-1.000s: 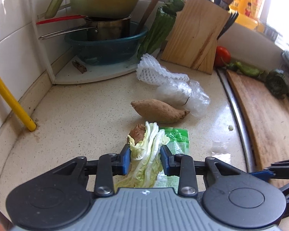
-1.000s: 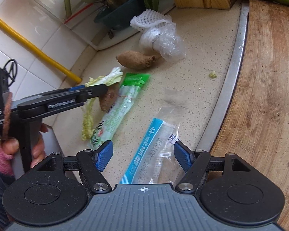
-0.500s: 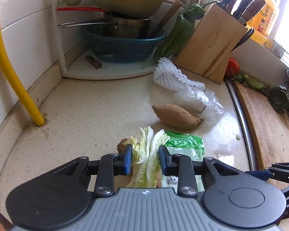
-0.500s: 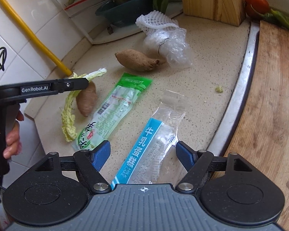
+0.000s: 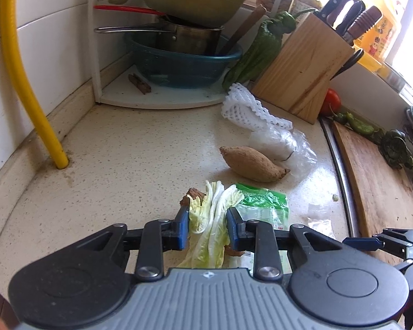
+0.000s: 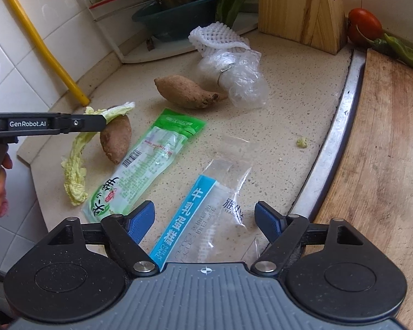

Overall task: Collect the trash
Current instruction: 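Lift the cabbage stalks with the left tool while the right tool approaches the sweet potato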

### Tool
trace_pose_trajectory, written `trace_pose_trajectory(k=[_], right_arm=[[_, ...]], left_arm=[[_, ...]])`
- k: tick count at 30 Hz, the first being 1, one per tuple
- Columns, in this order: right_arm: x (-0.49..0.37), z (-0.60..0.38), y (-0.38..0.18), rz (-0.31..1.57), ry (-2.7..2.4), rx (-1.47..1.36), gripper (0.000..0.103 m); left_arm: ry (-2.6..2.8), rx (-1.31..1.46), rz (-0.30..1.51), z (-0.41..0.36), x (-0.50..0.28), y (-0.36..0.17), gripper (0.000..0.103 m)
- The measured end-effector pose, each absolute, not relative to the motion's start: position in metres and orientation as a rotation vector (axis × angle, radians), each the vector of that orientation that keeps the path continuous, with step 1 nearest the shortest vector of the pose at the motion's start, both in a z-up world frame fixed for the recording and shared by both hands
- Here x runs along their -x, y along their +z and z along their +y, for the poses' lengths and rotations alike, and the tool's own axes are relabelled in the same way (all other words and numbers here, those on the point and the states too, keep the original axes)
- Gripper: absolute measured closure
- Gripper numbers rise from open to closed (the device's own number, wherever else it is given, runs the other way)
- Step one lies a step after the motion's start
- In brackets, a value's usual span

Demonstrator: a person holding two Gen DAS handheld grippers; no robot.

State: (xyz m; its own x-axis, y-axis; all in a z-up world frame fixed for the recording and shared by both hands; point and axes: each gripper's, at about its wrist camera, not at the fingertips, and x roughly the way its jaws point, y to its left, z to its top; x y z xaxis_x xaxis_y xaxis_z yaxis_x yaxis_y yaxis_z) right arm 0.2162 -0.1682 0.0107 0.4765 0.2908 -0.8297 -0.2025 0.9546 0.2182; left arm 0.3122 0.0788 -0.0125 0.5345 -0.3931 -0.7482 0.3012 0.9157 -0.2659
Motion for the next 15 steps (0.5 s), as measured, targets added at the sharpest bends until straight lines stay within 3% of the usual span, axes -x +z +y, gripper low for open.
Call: trace_pose_trajectory(k=[6, 8, 15], right_arm=[[-0.211, -0.158, 0.009, 1.02, 0.316, -0.001, 0.019], [-0.21, -0.154, 0.009, 1.003, 0.312, 0.042, 0.027], [-0.208, -0.154, 0.009, 0.993, 0.311, 0.08, 0.033]], left_arm=[[-0.393, 0.128, 0.924, 0.079, -0.313, -0.015, 0.076], [-0.387, 0.13, 0.924, 0.079, -0.311, -0.015, 0.076], [-0.361, 0.143, 0.912, 0.086, -0.31, -0.014, 0.076]])
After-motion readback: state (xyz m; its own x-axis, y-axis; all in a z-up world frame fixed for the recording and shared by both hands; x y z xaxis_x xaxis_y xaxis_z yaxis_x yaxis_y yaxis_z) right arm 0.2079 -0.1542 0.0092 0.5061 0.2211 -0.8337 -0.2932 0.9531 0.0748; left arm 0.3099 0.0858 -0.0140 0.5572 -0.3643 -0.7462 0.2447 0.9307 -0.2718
